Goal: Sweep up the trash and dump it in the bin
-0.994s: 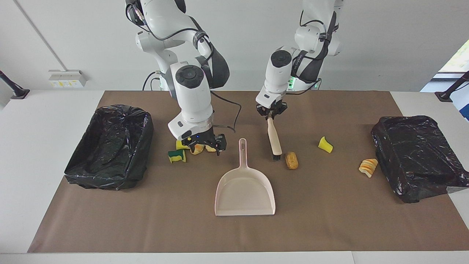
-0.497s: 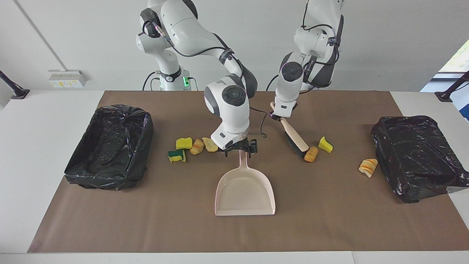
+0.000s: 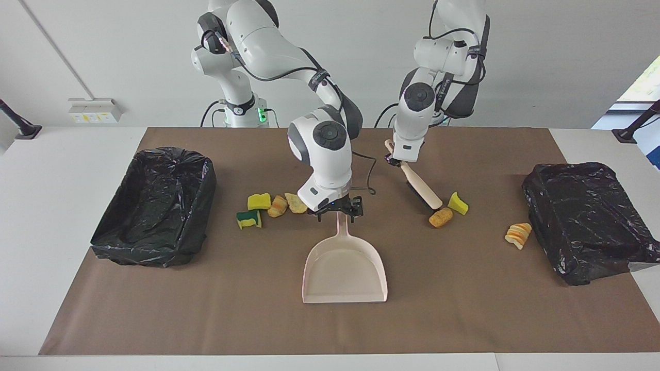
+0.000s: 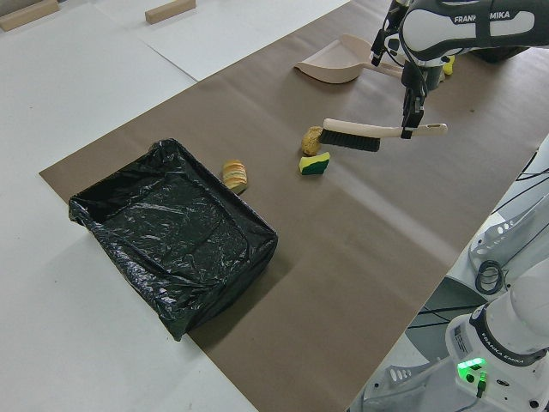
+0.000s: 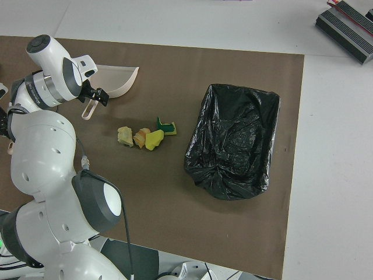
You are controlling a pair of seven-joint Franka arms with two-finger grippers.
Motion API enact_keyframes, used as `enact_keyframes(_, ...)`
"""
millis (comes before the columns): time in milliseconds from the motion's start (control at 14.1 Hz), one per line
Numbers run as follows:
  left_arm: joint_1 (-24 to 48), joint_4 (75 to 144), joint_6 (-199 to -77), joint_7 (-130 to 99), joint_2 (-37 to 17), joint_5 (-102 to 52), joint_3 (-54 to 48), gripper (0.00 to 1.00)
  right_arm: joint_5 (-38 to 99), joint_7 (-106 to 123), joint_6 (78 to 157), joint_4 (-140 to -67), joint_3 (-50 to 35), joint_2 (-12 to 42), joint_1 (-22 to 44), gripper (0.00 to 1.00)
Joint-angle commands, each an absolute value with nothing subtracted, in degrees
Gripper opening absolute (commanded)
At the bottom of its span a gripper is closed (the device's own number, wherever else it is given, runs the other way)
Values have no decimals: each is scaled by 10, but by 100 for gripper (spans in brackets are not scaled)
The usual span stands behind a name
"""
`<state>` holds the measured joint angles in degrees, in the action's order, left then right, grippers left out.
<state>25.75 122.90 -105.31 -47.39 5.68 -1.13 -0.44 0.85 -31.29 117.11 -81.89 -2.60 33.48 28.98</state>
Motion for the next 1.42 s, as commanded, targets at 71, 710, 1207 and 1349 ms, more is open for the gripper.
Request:
enact_keyframes(71, 194, 1163, -1033, -367, 22, 15, -11, 0, 13, -294, 1157, -838, -42, 323, 286, 24)
enact_keyframes(710, 11, 1150, -1181, -75, -55, 197, -11, 0, 10, -145, 1130, -852, -49, 256, 273, 0)
enact_keyframes(1207, -27, 1191, -1218, -21, -69, 286, -11, 0, -21, 246, 1072, -1002, -48, 127, 258, 0)
enact_keyframes(1349, -28, 1208, -1230, -21, -64, 300, -11, 0, -23, 399, 1092, -1039, -48, 114, 243, 0)
